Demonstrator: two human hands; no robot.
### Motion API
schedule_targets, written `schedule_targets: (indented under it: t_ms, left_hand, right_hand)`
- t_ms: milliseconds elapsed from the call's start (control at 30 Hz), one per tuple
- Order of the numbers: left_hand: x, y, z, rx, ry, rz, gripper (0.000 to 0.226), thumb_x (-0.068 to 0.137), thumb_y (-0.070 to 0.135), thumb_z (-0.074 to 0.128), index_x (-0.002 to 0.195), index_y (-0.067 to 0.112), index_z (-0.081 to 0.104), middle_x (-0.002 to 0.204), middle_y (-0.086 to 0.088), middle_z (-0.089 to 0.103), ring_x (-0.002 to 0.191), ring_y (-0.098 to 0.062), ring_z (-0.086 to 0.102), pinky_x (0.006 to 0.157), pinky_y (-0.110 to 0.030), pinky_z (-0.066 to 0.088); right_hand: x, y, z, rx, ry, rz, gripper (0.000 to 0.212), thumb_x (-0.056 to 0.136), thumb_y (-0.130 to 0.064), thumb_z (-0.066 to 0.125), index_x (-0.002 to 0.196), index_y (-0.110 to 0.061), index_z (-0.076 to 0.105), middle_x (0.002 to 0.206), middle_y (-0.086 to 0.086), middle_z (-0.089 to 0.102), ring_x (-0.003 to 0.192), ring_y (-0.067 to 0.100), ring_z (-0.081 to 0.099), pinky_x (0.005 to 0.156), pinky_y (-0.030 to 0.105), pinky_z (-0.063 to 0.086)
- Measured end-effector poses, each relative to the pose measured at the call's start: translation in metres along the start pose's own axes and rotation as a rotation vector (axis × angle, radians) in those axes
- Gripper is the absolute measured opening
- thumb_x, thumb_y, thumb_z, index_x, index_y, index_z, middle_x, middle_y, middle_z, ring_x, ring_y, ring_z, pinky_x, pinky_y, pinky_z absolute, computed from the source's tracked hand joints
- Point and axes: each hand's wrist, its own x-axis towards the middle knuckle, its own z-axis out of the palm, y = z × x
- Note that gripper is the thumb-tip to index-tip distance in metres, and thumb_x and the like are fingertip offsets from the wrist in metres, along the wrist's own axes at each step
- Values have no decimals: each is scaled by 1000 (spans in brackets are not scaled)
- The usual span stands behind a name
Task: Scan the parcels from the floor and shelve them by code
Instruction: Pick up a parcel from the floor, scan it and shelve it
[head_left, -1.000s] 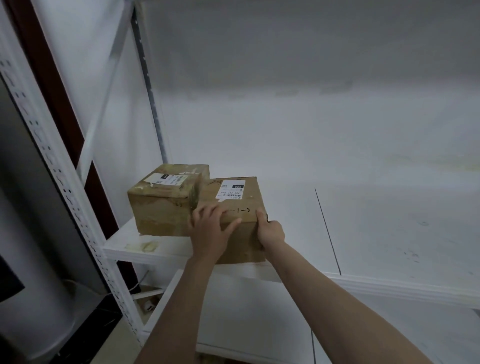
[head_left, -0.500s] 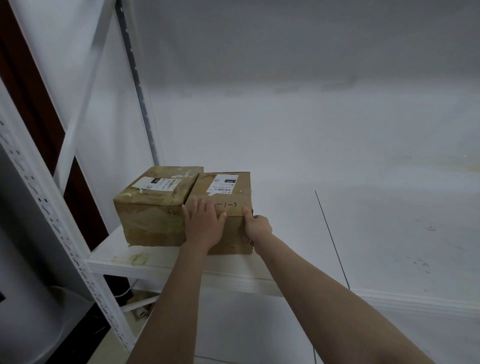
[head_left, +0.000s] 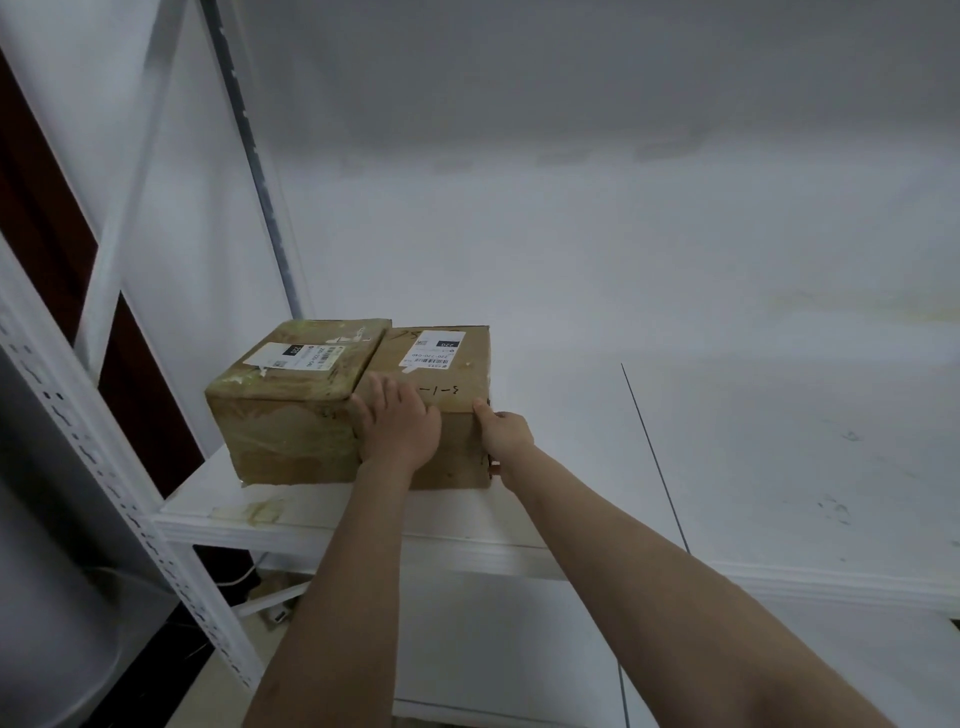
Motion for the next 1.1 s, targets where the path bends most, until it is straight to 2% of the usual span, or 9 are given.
schedule_targets:
  t_ms: [167,233,333,467,533,667,800,967,1100]
  left_hand:
    - [-4,10,-5,3,14,-20,57,104,23,30,155,-1,17,167,-17,5,154,-31,-14,120,-52,-13]
    - [-7,18,-5,4,68,-27,55,103,16,31,153,-3,21,166,-18,11,154,-33,-10,122,-52,-10]
    - [-16,36,0,3,151,0,50,100,12,37,148,0,31,163,-19,21,154,-39,-1,124,-55,-3]
    - [-31,71,18,12,169,147,42,101,25,45,139,8,45,152,-16,43,147,-41,24,122,-56,16]
    - [-41,92,28,0,180,256,43,102,31,47,140,12,47,150,-12,46,145,-37,30,120,-54,21]
    - [-66,140,47,-106,141,424,45,105,32,44,147,15,45,157,-6,40,151,-30,18,124,-47,11]
    - [-96,189,69,-208,85,570,40,104,29,48,139,12,53,147,-5,52,148,-29,25,123,-40,16]
    - [-142,249,104,-311,0,700,21,101,26,52,104,13,67,119,-5,66,128,-27,47,109,-35,34]
    - [-187,294,131,-336,-114,794,24,99,27,55,89,10,68,108,-5,68,116,-27,52,95,-34,37]
  right_hand:
    - [-8,14,-6,163,37,-59,32,96,-38,53,112,-17,72,105,5,68,104,29,63,99,47,52]
    - [-12,19,-12,216,12,-49,22,96,-34,54,95,-22,73,101,5,70,98,30,66,93,45,54]
    - [-16,24,-30,280,19,-30,16,99,-28,55,95,-18,66,96,4,67,85,23,61,77,37,53]
    - [-25,33,-59,350,83,-41,22,95,-25,60,104,-8,69,97,7,70,84,21,65,73,34,53]
    - [-30,40,-78,367,144,-49,20,94,-23,59,95,-6,70,94,7,72,80,19,66,70,33,52]
    - [-48,56,-127,399,297,-70,23,97,-22,55,82,-9,66,91,7,72,80,20,68,72,33,55]
    - [-73,77,-184,432,463,-81,25,95,-23,57,75,-10,63,90,8,74,80,20,69,72,34,56]
    - [-109,116,-256,432,696,-52,20,87,-13,61,69,-8,56,88,14,73,75,20,71,75,41,59]
    - [-142,154,-304,449,872,5,12,82,-8,63,73,-9,55,78,16,66,69,19,70,75,44,59]
